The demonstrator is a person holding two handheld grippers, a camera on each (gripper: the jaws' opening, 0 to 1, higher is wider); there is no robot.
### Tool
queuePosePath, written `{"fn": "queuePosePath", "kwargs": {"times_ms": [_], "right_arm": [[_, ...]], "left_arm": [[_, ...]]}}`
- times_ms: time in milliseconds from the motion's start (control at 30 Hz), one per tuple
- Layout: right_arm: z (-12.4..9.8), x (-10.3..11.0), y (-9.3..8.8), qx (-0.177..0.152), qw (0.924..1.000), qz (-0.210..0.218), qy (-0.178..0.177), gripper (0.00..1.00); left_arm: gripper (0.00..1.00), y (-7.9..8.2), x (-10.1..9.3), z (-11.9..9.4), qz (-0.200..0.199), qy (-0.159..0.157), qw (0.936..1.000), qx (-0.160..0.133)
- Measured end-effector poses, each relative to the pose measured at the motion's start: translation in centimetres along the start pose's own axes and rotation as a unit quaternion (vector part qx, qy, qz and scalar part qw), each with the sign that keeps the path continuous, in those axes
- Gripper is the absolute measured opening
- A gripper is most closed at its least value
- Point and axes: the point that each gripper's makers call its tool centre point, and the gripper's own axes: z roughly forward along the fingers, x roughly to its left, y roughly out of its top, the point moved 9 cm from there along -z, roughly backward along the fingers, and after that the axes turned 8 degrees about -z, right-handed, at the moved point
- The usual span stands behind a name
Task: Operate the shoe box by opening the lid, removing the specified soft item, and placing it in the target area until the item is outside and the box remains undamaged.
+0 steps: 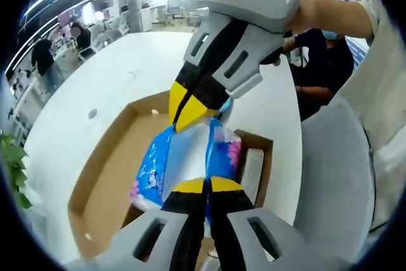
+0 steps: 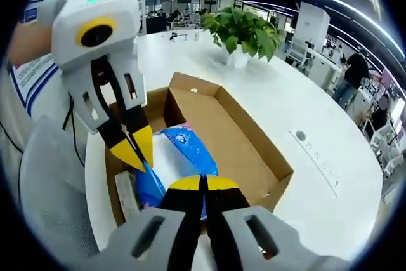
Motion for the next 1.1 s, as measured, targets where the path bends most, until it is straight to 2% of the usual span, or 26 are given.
{"fn": "queuePosePath", "kwargs": {"times_ms": [267, 467, 800, 1100], "right_arm": [[-2.7, -0.5, 1.0, -0.010, 0.9999, -0.012, -0.004, 0.00], [-4.6, -1.0, 0.9, -0.014, 0.9997, -0.016, -0.009, 0.00], [-7.6, -1.7, -1.3, -0.008, 0.9997, 0.003, -0.025, 0.00], [-10.0, -2.3, -3.6, -0.003, 0.9988, 0.018, -0.046, 0.00]], "left_arm": [[0.00, 2.3, -1.3, -1.5, 0.012, 0.004, 0.9999, -0.005], [0.00, 4.3, -2.5, -2.0, 0.025, 0.000, 0.9996, -0.014], [0.00, 6.7, -4.7, -0.7, 0.050, -0.021, 0.9983, -0.019], [0.00, 9.4, -6.3, 1.5, 0.078, -0.041, 0.9959, -0.019]]}}
